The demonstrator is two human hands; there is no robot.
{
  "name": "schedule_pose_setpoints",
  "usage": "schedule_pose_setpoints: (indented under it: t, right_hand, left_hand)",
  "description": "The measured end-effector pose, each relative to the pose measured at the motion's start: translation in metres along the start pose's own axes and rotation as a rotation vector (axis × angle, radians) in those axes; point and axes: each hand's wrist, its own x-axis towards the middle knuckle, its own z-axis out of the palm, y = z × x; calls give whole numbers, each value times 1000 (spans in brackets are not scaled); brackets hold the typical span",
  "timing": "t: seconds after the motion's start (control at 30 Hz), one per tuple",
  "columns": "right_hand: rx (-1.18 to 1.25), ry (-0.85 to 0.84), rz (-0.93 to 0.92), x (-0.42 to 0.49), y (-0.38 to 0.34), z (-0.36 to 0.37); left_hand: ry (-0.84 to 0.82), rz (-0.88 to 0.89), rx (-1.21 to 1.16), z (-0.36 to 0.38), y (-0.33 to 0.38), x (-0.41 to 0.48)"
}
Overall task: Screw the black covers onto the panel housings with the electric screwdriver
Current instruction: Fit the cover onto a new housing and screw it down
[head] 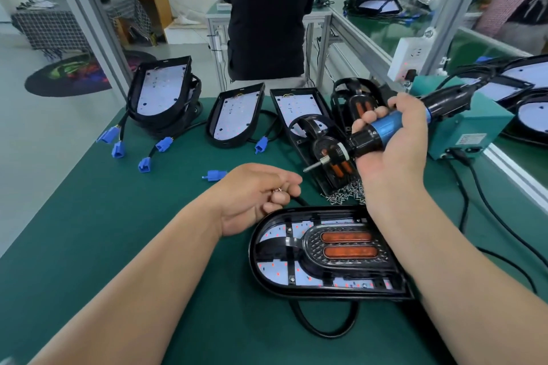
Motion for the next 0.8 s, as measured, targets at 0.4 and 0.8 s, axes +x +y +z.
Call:
schedule_pose_setpoints:
  t: [0.4, 0.8]
  right_hand:
    - [14, -58, -28, -3, -1, 1]
    - [44, -138, -53, -12, -6, 1]
  left_hand:
    - [-84, 80, -63, -3, -6, 4]
    - [-100, 83, -105, -5, -6, 3]
